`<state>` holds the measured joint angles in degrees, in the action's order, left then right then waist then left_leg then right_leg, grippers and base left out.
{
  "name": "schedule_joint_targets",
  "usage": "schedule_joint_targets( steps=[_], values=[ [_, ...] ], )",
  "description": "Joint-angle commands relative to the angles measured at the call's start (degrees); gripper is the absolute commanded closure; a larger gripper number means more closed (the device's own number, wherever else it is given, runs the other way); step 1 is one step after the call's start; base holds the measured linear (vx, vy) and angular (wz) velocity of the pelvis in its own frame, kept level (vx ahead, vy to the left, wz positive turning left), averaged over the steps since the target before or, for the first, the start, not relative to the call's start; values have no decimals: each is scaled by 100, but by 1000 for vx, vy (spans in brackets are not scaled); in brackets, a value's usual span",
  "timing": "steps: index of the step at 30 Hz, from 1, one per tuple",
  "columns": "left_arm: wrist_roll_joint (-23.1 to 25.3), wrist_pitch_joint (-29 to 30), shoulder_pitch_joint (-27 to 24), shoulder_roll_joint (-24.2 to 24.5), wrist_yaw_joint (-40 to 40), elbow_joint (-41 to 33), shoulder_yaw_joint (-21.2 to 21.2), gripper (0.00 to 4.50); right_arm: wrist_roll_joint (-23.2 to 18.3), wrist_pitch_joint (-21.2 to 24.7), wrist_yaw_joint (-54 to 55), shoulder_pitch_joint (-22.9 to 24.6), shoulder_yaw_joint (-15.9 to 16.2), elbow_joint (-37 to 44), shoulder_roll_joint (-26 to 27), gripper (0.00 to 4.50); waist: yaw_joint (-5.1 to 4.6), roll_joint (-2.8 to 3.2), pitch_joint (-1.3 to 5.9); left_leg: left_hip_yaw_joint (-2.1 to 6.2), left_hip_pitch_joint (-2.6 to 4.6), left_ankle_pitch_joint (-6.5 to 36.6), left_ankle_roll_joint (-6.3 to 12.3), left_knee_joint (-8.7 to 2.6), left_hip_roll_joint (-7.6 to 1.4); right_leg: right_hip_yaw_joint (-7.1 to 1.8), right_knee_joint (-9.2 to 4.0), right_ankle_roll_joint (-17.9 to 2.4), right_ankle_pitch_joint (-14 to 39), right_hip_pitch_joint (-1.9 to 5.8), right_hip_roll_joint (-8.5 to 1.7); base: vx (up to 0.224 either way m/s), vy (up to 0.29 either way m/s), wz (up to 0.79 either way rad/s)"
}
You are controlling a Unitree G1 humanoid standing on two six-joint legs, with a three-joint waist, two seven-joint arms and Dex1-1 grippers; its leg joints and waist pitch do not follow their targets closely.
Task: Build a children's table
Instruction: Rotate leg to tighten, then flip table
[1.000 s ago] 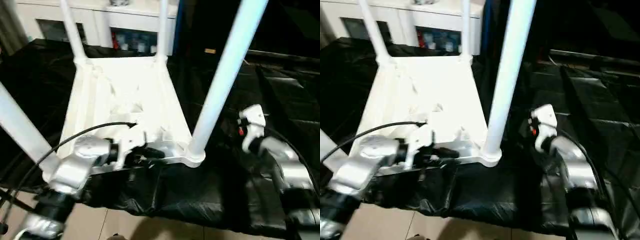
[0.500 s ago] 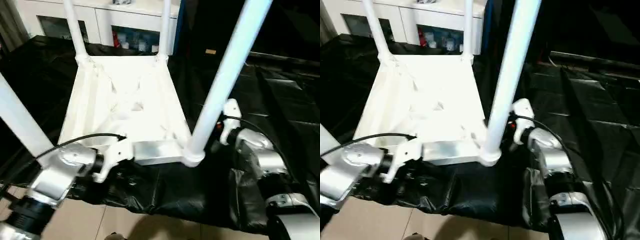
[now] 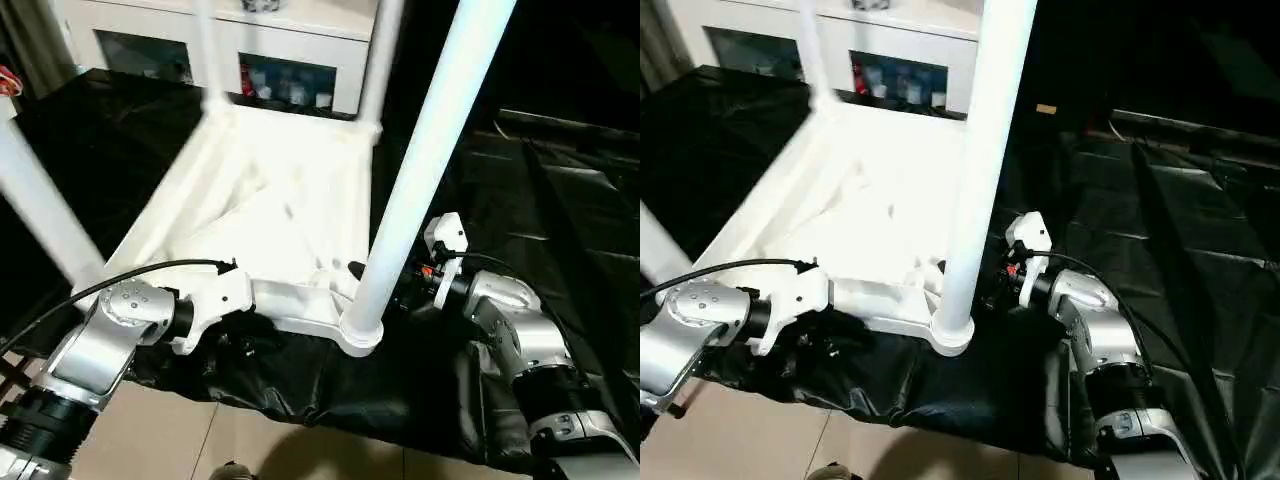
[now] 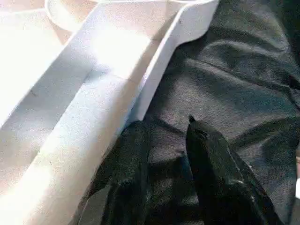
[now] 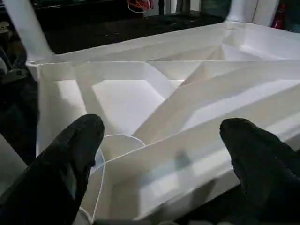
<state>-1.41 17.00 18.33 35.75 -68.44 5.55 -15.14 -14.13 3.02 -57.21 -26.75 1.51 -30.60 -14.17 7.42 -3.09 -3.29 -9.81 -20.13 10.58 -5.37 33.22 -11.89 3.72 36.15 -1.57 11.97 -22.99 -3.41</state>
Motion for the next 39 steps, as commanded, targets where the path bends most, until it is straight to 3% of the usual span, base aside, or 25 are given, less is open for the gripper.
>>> schedule_joint_targets(
  steps=[1,7,8,9,13,15,16,17,19,20,21,22,24,25,26,27,28,29,31,33,34,36,37,38,39],
  values=[
    [-34,-210,260,-201,323,-14,106,293,-88,126,-122,188,170,304,46,0,-14,76,382,0,41,635,173,-344,-133,-304,-357,-1178,210,322,-418,0,0,0],
    [-285,32,105,-293,413,-406,300,293,136,-81,578,196,-66,164,15,0,29,87,387,8,37,680,36,-352,-137,-297,-344,-1184,217,324,-429,0,0,0],
    [-578,307,-142,-445,740,-826,669,293,161,-20,1097,252,-363,231,-58,0,32,79,382,11,31,698,-7,-359,-148,-298,-344,-1228,215,332,-442,0,0,0],
    [-578,307,-142,-445,740,-826,669,293,161,-20,1097,252,-363,231,-58,0,45,70,381,4,29,711,-18,-346,-139,-297,-354,-1250,211,333,-430,0,0,0],
    [-842,436,-723,-851,1553,-1390,1324,293,141,269,1838,671,-871,1015,-122,0,34,38,353,1,-1,812,36,-352,-119,-301,-398,-1038,502,353,-404,0,0,0],
    [-622,539,-1306,-1378,2572,-1732,1752,293,125,779,2406,1265,-1215,2025,1,0,35,63,344,10,-18,817,41,-350,-137,-306,-427,-851,582,355,-389,0,0,0],
    [-622,539,-1306,-1378,2572,-1732,1752,293,125,779,2406,1265,-1215,2025,1,0,18,27,342,7,-18,826,61,-353,-150,-302,-436,-813,560,350,-385,0,0,0],
    [-527,412,-1693,-1860,3281,-1901,2044,293,229,1063,2713,1751,-1288,2691,145,0,20,71,325,13,-8,901,69,-366,-131,-287,-459,-779,727,324,-372,0,0,0],
    [-527,337,-2050,-2321,3841,-2088,2269,293,299,1231,2959,2245,-1237,3261,261,0,18,53,336,12,-20,989,115,-363,-131,-293,-525,-613,871,331,-368,0,0,0],
    [-527,337,-2050,-2321,3841,-2088,2269,293,299,1231,2959,2245,-1237,3261,261,0,-2,44,333,18,-13,1158,134,-386,-109,-284,-567,-507,1238,310,-360,0,0,0],
    [-441,154,-2258,-2553,4184,-2141,2323,293,366,1244,3100,2570,-1130,3521,360,0,-11,64,325,23,0,1252,133,-393,-105,-287,-591,-465,1439,293,-361,0,0,0],
    [-339,5,-2478,-2729,4441,-2134,2284,293,381,1208,3275,2936,-1053,3697,555,0,-35,84,280,26,-18,1406,116,-406,-127,-296,-639,-377,1612,259,-349,0,0,0],
    [-339,5,-2478,-2729,4441,-2134,2284,293,381,1208,3275,2936,-1053,3697,555,0,-68,58,228,31,7,1788,123,-438,-120,-271,-716,-204,2245,225,-358,0,0,0],
    [-44,-428,-2756,-2930,4925,-2058,2123,293,511,1040,3654,3566,-871,3908,899,0,-106,132,228,70,22,2019,72,-439,-99,-280,-808,34,2933,176,-386,0,0,0],
    [-17,-471,-2774,-2955,4970,-2061,2097,293,528,1010,3695,3634,-852,3938,936,0,-97,110,273,74,53,1987,51,-423,-109,-272,-814,87,2836,196,-391,0,0,0],
    [75,-617,-2823,-3044,5129,-2084,2009,293,591,906,3834,3861,-784,4053,1049,0,-145,157,236,91,47,2086,58,-477,-133,-259,-836,46,2729,175,-360,0,0,0],
    [84,-628,-2832,-3046,5110,-2098,1959,293,571,908,3873,3976,-737,4156,1121,0,-184,189,245,114,58,2369,18,-491,-127,-253,-839,70,2801,177,-349,0,0,0],
    [130,-615,-2839,-3083,5113,-2125,1931,293,551,1031,3921,4050,-715,4309,1170,0,-197,206,254,129,53,2365,14,-489,-126,-260,-818,60,2716,188,-353,0,0,0],
    [246,-809,-2847,-3089,5136,-2123,1887,293,560,1165,3899,4235,-586,4618,1178,0,-262,191,244,130,-5,2231,69,-512,-129,-270,-788,28,2361,223,-336,0,0,0],
    [232,-879,-2857,-3071,5102,-2149,1864,293,493,1176,3824,4282,-574,4712,1160,0,-283,208,230,123,0,2303,74,-510,-123,-268,-800,37,2502,206,-346,0,0,0],
    [161,-973,-2864,-3057,5028,-2184,1853,293,390,1172,3709,4330,-553,4837,1144,0,-288,180,232,135,-12,2278,91,-509,-116,-274,-807,89,2648,225,-373,0,0,0],
    [53,-867,-2824,-3090,5138,-2137,1951,293,452,1274,3783,4273,-479,4770,1116,0,-292,168,271,79,-42,2095,258,-459,-76,-358,-814,18,2636,237,-484,0,0,0],
    [87,-929,-2821,-3084,5186,-2108,1933,293,431,1301,3784,4225,-494,4715,1092,0,-302,240,304,-163,226,1932,203,-196,-89,-681,-962,8,2940,-52,-411,-10,18,-20],
    [105,-988,-2814,-3069,5217,-2075,1917,293,422,1303,3798,4199,-492,4683,1088,0,-247,163,367,-191,265,1958,144,-115,-51,-796,-890,-70,2809,-7,-415,-10,18,-20],
    [213,-1199,-2851,-3066,5283,-2094,1840,293,463,1248,3769,4182,-481,4665,1017,0,-163,67,310,-128,4,1788,253,-46,64,-1120,-883,-170,2738,227,-465,14,53,-45]
  ],
)
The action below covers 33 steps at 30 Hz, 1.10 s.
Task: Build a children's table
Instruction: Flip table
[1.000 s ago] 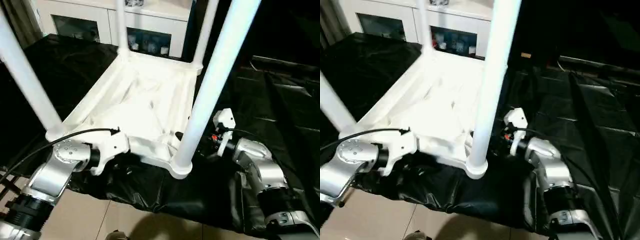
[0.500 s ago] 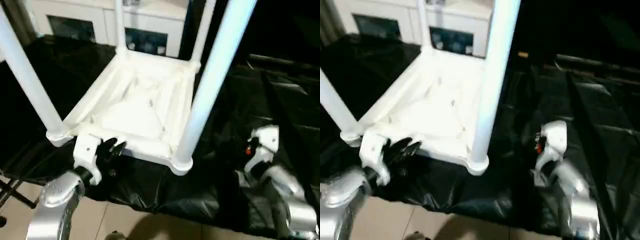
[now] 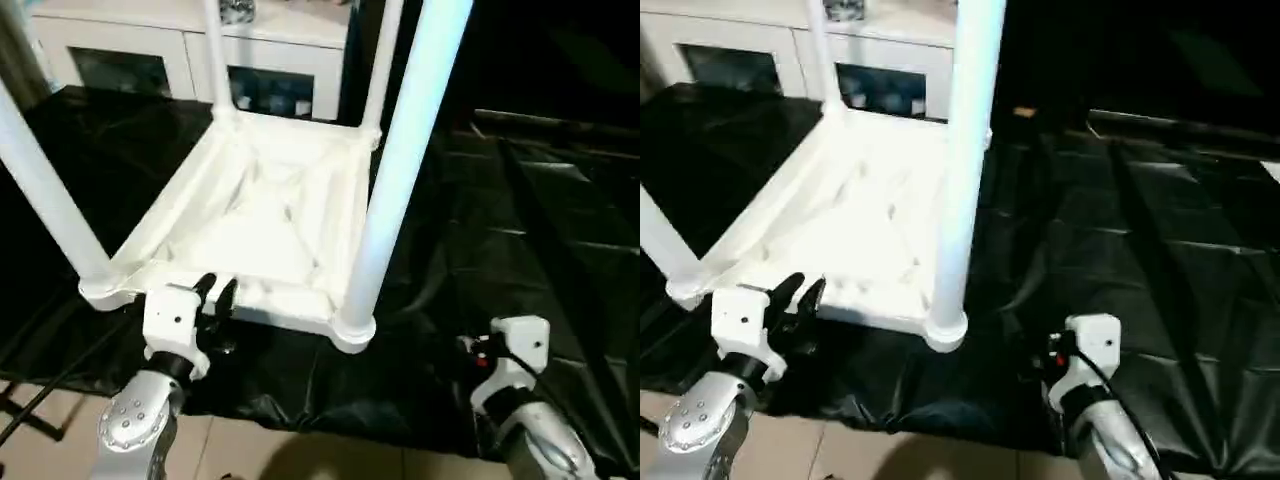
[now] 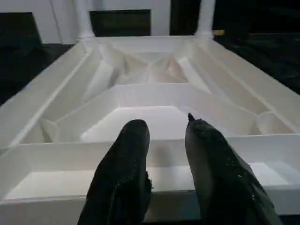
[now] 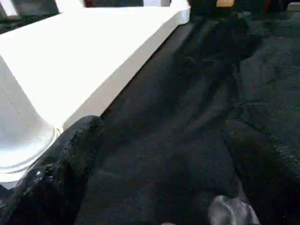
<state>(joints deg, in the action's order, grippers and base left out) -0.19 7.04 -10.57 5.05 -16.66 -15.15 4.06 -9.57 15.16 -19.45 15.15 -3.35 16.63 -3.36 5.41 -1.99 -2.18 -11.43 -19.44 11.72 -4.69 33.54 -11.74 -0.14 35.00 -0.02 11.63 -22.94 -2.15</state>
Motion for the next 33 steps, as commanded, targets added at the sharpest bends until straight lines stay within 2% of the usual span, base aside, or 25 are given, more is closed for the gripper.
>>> schedule_joint_targets(
  steps=[1,2,3,4,5,6,7,8,9,10,11,12,13,14,15,16,17,18,19,20,23,24,25,28,33],
  values=[
    [234,-327,8,12,191,-44,-142,293,19,17,-9,-21,1,-35,-118,0,173,-89,197,103,-69,1599,362,248,94,-1188,-888,-461,3037,232,-773,46,119,-46],
    [375,-414,2,45,255,-36,-175,293,23,40,13,-47,2,-6,-139,0,255,-64,166,274,-141,1391,355,351,90,-1495,-891,-641,2899,286,-699,46,119,-46],
    [412,-430,9,64,268,-26,-177,293,30,48,25,-63,9,-7,-137,0,220,-43,154,320,-116,1302,267,211,50,-1415,-821,-684,2609,229,-483,13,170,-49],
    [488,-464,-61,34,367,-58,-177,293,-61,88,-33,-89,-35,8,-161,0,77,-60,159,450,-191,1065,405,-381,-60,-694,-385,-601,1352,138,67,-2,164,-25],
    [488,-464,-61,34,367,-58,-177,293,-61,88,-33,-89,-35,8,-161,0,7,138,213,429,-73,973,498,-385,-96,-541,-280,-727,738,23,99,-2,164,-25],
    [468,-420,-120,-25,435,-111,-157,293,-156,107,-117,-91,-79,38,-205,0,-54,167,299,410,212,1002,635,-272,-172,-359,-216,-725,266,-123,50,29,142,12],
    [396,-386,-132,-54,455,-132,-118,293,-193,117,-161,-113,-83,46,-238,0,-192,263,257,611,96,961,201,-491,-383,-166,-89,-736,-67,38,45,34,104,10],
    [272,-367,-179,-90,439,-159,-59,293,-206,114,-245,-115,-80,18,-315,0,-227,325,215,700,79,867,-4,-595,-588,0,-48,-648,-12,24,-28,34,104,10],
    [214,-367,-255,-104,448,-194,-41,293,-221,102,-362,-97,-72,-11,-437,0,-267,352,203,713,101,1095,-62,-683,-721,97,-15,-659,139,-7,-54,0,0,0],
    [227,-432,-320,-81,456,-227,-40,293,-243,107,-476,-78,-54,-15,-547,0,-375,354,192,813,58,1156,136,-744,-848,225,76,-511,228,77,-154,0,0,0],
    [248,-483,-360,-59,464,-246,-44,293,-257,111,-548,-66,-40,-14,-616,0,-401,262,204,719,50,1033,636,-568,-720,201,-67,-524,102,118,-325,0,0,0],
    [248,-483,-360,-59,464,-246,-44,293,-257,111,-548,-66,-40,-14,-616,0,-406,207,212,616,-14,973,784,-452,-531,159,-203,-690,-50,191,-417,-24,-56,3],
    [210,-528,-398,-38,440,-248,-33,293,-347,156,-650,-61,-38,-3,-682,0,-321,79,222,339,-215,1089,818,-217,-46,8,-481,-945,232,325,-609,-58,-87,-1],
    [113,-547,-451,-54,428,-255,23,262,-453,178,-838,-44,-31,17,-793,0,-264,64,205,308,-191,1311,700,-195,14,-40,-559,-867,954,298,-683,-58,-87,-1],
    [37,-502,-526,-122,532,-273,121,257,-692,197,-1296,2,-59,67,-1035,0,-224,-34,177,355,-215,1444,506,-220,-11,-126,-634,-496,2309,330,-781,-45,-94,0],
    [-54,-473,-534,-156,572,-293,201,257,-822,208,-1542,3,-66,102,-1165,0,-196,-56,177,392,-205,1397,443,-274,-74,-115,-638,-305,2839,320,-737,-16,-78,1],
    [73,-454,-546,-165,726,-318,270,257,-952,209,-1740,4,-122,110,-1272,0,-187,-29,172,387,-189,1396,435,-282,-76,-108,-643,-266,2873,282,-692,-16,-78,1],
    [90,-424,-536,-200,847,-325,373,251,-1063,264,-1919,-5,-146,122,-1381,0,-196,-51,166,388,-195,1451,451,-305,-79,-70,-624,-232,2823,273,-614,-13,-66,3],
    [96,-376,-525,-231,992,-329,524,236,-1207,350,-2173,-16,-142,143,-1536,0,-174,-18,158,389,-180,1407,452,-322,-93,-45,-623,-264,2691,255,-585,-11,-54,2],
    [79,-338,-542,-253,1091,-352,645,221,-1335,420,-2424,-8,-113,167,-1687,0,-172,-41,150,386,-179,1426,467,-323,-91,-32,-628,-275,2665,257,-571,-11,-54,2],
    [-108,-358,-559,-313,1202,-346,852,206,-1478,535,-2714,-59,-10,146,-1844,0,-102,70,164,423,-157,1289,464,-370,-147,7,-563,-525,1919,279,-542,0,0,0],
    [-171,-365,-594,-378,1346,-368,990,190,-1509,588,-2868,-114,95,111,-1927,0,-104,56,167,417,-148,1321,463,-364,-152,16,-553,-584,1790,282,-532,0,0,0],
    [-222,-367,-607,-411,1399,-379,1050,177,-1492,588,-2923,-153,163,85,-1961,0,-87,110,180,430,-135,1395,431,-377,-173,22,-529,-708,1494,301,-534,0,0,0],
    [-377,-337,-606,-438,1503,-413,1197,161,-1444,515,-3032,-397,411,-82,-1978,0,-41,128,191,422,-136,1364,450,-370,-158,13,-481,-865,1012,319,-548,0,0,0],
    [-418,-210,-506,-377,1479,-435,1248,116,-1341,435,-2983,-943,708,-421,-1655,0,8,171,182,412,-109,1418,379,-372,-161,5,-477,-928,1020,307,-567,0,0,0]
  ],
)
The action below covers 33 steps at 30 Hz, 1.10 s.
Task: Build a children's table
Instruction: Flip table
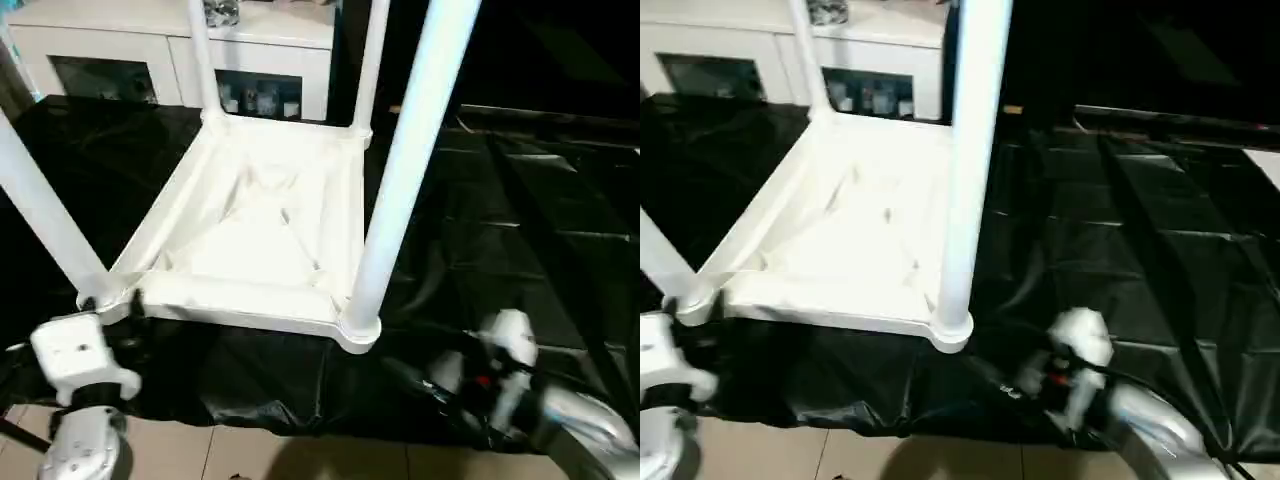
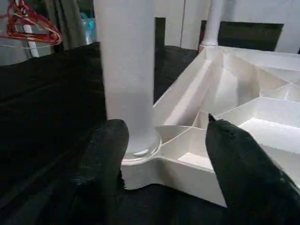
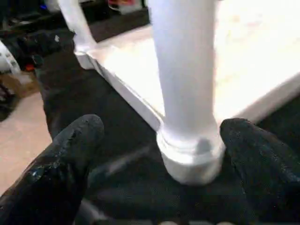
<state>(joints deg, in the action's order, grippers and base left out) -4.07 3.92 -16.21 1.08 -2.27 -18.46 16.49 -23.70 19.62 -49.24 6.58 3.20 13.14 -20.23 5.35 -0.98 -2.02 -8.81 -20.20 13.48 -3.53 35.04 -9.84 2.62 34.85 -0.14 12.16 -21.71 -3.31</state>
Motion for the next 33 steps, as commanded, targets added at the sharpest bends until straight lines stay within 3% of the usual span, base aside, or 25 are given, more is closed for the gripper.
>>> schedule_joint_targets(
  steps=[1,6,7,8,9,12,14,16,17,19,21,22,23,25,30,33],
  values=[
    [-19,121,112,54,69,-62,48,108,56,10,-12,-178,105,-101,100,0,18,63,163,147,-33,1270,246,-524,-344,-273,-462,-909,1031,187,-452,0,0,0],
    [-34,124,358,165,309,216,329,67,226,-182,100,-436,292,-345,228,0,25,84,173,150,-41,1118,195,-519,-336,-271,-433,-897,907,202,-452,0,0,0],
    [-102,155,409,191,318,267,388,48,281,-223,195,-487,298,-396,273,0,9,30,176,144,-46,1084,190,-521,-337,-271,-430,-887,873,215,-455,0,0,0],
    [-153,187,450,209,327,295,426,40,314,-257,259,-533,302,-443,301,0,15,60,183,148,-41,1013,175,-519,-333,-275,-405,-909,813,205,-460,0,0,0],
    [-204,204,536,280,294,422,473,34,290,-247,310,-595,292,-471,356,0,4,42,183,137,-33,1012,183,-517,-323,-272,-416,-913,819,195,-448,0,0,0],
    [-283,327,776,480,229,818,593,7,386,-361,459,-754,278,-637,464,0,6,66,188,139,-17,992,161,-518,-317,-271,-395,-908,727,183,-436,0,0,0],
    [-332,406,1038,753,67,1202,676,7,672,-590,733,-905,247,-912,514,0,6,91,198,133,2,961,87,-517,-305,-268,-392,-911,664,169,-438,0,0,0],
    [-380,411,1177,875,10,1394,753,7,671,-640,802,-933,195,-975,556,0,14,97,210,136,15,945,53,-515,-306,-268,-373,-935,580,179,-436,0,0,0],
    [-437,450,1304,970,-43,1545,808,7,661,-653,871,-968,139,-1022,584,0,17,144,225,136,19,862,36,-503,-305,-269,-340,-1002,253,187,-434,0,0,0],
    [-518,466,1510,1183,-237,1867,811,7,734,-701,1035,-1010,100,-1148,611,0,21,135,240,139,10,757,62,-493,-307,-268,-312,-1053,-3,208,-441,0,0,0],
    [-577,480,1714,1386,-460,2193,774,7,816,-772,1167,-1039,86,-1262,634,0,21,152,223,121,22,833,73,-505,-266,-266,-325,-1065,108,190,-430,0,0,0],
    [-596,502,1760,1428,-519,2264,756,7,829,-781,1198,-1047,82,-1284,641,0,15,148,212,138,12,996,24,-534,-304,-265,-333,-1072,329,215,-454,0,0,0],
    [-718,549,1982,1546,-750,2551,726,7,890,-855,1371,-1098,17,-1393,703,0,16,153,192,123,28,1159,-23,-548,-298,-273,-369,-1046,630,185,-461,0,0,0],
    [-811,501,2147,1637,-991,2770,671,7,935,-957,1518,-1148,-69,-1514,748,0,15,160,206,130,38,1219,-79,-555,-299,-283,-369,-1053,763,186,-475,0,0,0],
    [-905,701,2166,1624,-1210,2740,484,7,914,-1085,1902,-1162,-427,-1608,735,0,16,191,230,116,34,1019,-74,-535,-319,-284,-317,-1187,249,197,-472,0,0,0],
    [-904,851,1994,1484,-1132,2517,347,42,889,-1122,2080,-1125,-626,-1609,706,0,5,194,228,107,10,946,-31,-527,-322,-283,-310,-1243,143,224,-476,0,0,0]
  ],
)
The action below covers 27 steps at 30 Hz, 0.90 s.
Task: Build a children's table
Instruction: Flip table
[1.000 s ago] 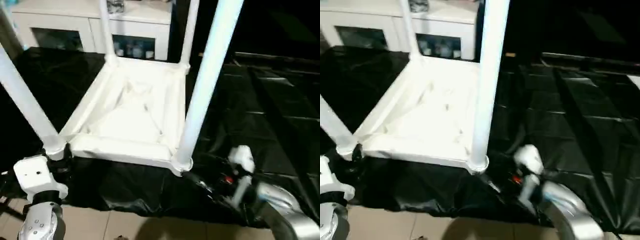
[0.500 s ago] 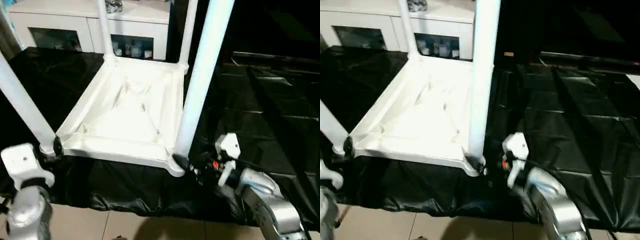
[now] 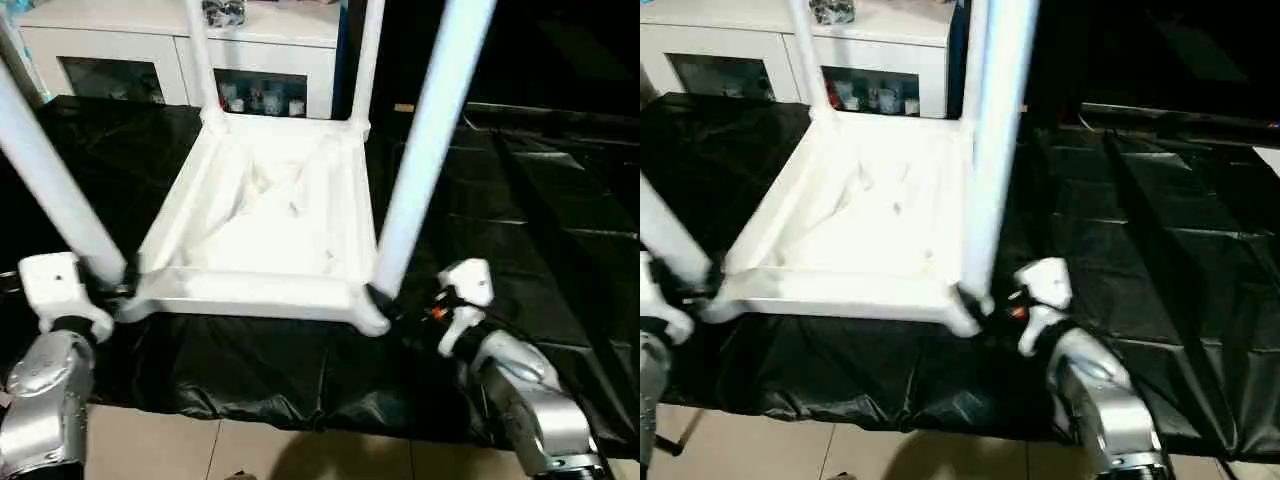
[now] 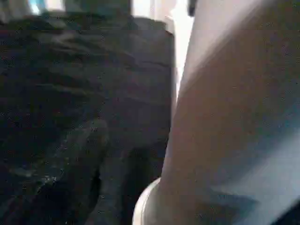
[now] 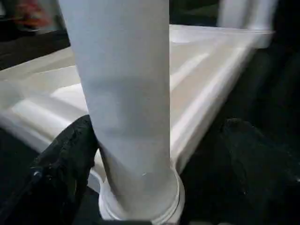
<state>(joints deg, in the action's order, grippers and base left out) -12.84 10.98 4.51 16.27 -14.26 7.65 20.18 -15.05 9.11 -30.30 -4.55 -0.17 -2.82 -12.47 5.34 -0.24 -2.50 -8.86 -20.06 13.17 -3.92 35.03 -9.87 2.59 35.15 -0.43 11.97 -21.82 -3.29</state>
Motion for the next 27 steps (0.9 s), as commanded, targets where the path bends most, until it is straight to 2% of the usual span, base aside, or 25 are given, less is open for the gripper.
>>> schedule_joint_targets(
  steps=[1,3,5,6,7,8,9,10,11,12,13,14,15,16,17,21,23,24,25,26,27],
  values=[
    [26,206,-273,-208,201,-352,-145,45,19,-96,291,20,-429,-11,-99,0,3,121,273,110,-7,991,28,-526,-330,-278,-344,-1240,210,244,-484,0,0,0],
    [94,229,-489,-439,403,-645,-242,54,-16,-100,349,79,-533,30,-145,0,-5,98,262,101,-31,933,87,-519,-346,-285,-355,-1280,217,261,-498,0,0,0],
    [162,135,-629,-672,634,-869,-285,79,-73,-44,319,196,-569,177,-198,0,4,25,252,67,-40,825,223,-498,-318,-288,-392,-1217,406,254,-472,0,0,0],
    [179,95,-643,-726,700,-906,-281,84,-94,-15,299,230,-572,227,-211,0,13,46,247,75,-45,825,239,-501,-325,-290,-391,-1191,466,260,-479,0,0,0],
    [226,-17,-654,-868,915,-994,-248,85,-171,106,208,361,-563,415,-262,0,21,36,231,71,-43,866,268,-509,-329,-291,-425,-1109,644,250,-479,0,0,0],
    [244,-90,-642,-933,1026,-1041,-214,89,-207,180,144,464,-542,541,-306,0,19,-21,225,78,-53,883,303,-514,-324,-287,-430,-1023,799,263,-470,0,0,0],
    [255,-133,-633,-966,1087,-1067,-193,99,-225,221,107,526,-528,615,-334,0,30,1,230,80,-44,878,303,-514,-326,-284,-442,-994,859,255,-475,0,0,0],
    [279,-162,-627,-993,1146,-1105,-184,113,-304,330,-41,671,-481,782,-413,0,18,-36,216,83,-54,910,336,-523,-318,-282,-456,-905,976,255,-457,0,0,0],
    [298,-159,-632,-1014,1189,-1151,-184,123,-361,403,-141,768,-449,893,-467,0,22,-25,223,86,-56,900,337,-522,-324,-284,-455,-874,998,253,-463,0,0,0],
    [260,-131,-647,-1038,1190,-1222,-178,127,-422,490,-301,943,-390,1083,-577,0,-18,-150,215,76,-68,898,376,-523,-324,-279,-476,-807,1061,251,-451,0,0,0],
    [219,-100,-683,-1065,1195,-1366,-188,133,-615,664,-632,1302,-287,1500,-819,0,25,-61,219,96,-51,859,400,-528,-338,-284,-459,-787,1124,241,-475,0,0,0],
    [219,-100,-683,-1065,1195,-1366,-188,133,-615,664,-632,1302,-287,1500,-819,0,22,-68,206,88,-48,902,413,-525,-343,-286,-484,-763,1147,223,-462,0,0,0],
    [194,-115,-687,-1074,1196,-1419,-184,145,-725,765,-753,1452,-256,1701,-927,0,8,-122,202,84,-43,979,420,-530,-341,-284,-499,-736,1223,214,-458,0,0,0],
    [175,-145,-686,-1070,1177,-1473,-187,166,-885,899,-933,1608,-199,1937,-1068,0,18,-115,201,96,-51,969,426,-536,-335,-282,-502,-686,1266,225,-458,0,0,0],
    [157,-153,-692,-1072,1172,-1518,-213,166,-1025,1038,-1093,1682,-120,2122,-1176,0,15,-100,195,103,-47,979,435,-535,-339,-287,-501,-662,1254,211,-456,0,0,0],
    [153,-112,-712,-1091,1193,-1583,-262,208,-1088,1193,-1161,1637,-6,2264,-1209,0,5,-134,191,108,-46,1059,382,-538,-335,-285,-523,-648,1445,189,-464,0,0,0],
    [153,-62,-734,-1105,1190,-1625,-305,218,-1025,1255,-1098,1538,73,2272,-1167,0,-10,-138,197,114,-55,972,349,-537,-334,-278,-505,-677,1324,200,-456,0,0,0],
    [168,11,-777,-1150,1191,-1697,-383,223,-896,1386,-927,1332,236,2236,-1068,0,0,-165,203,103,-40,923,357,-523,-338,-286,-502,-693,1217,188,-456,0,0,0],
    [144,108,-805,-1216,1198,-1757,-454,225,-803,1565,-744,1125,421,2173,-966,0,-19,-160,218,111,-60,693,343,-520,-328,-274,-452,-773,974,211,-455,0,0,0],
    [144,108,-805,-1216,1198,-1757,-454,226,-803,1565,-744,1125,421,2173,-966,0,-24,-156,220,110,-45,655,341,-508,-330,-275,-449,-794,914,198,-456,0,0,0],
    [73,182,-785,-1295,1215,-1779,-494,226,-747,1692,-675,979,603,2133,-889,0,-32,-227,217,93,-38,633,363,-496,-328,-275,-453,-804,894,193,-446,0,0,0]
  ],
)
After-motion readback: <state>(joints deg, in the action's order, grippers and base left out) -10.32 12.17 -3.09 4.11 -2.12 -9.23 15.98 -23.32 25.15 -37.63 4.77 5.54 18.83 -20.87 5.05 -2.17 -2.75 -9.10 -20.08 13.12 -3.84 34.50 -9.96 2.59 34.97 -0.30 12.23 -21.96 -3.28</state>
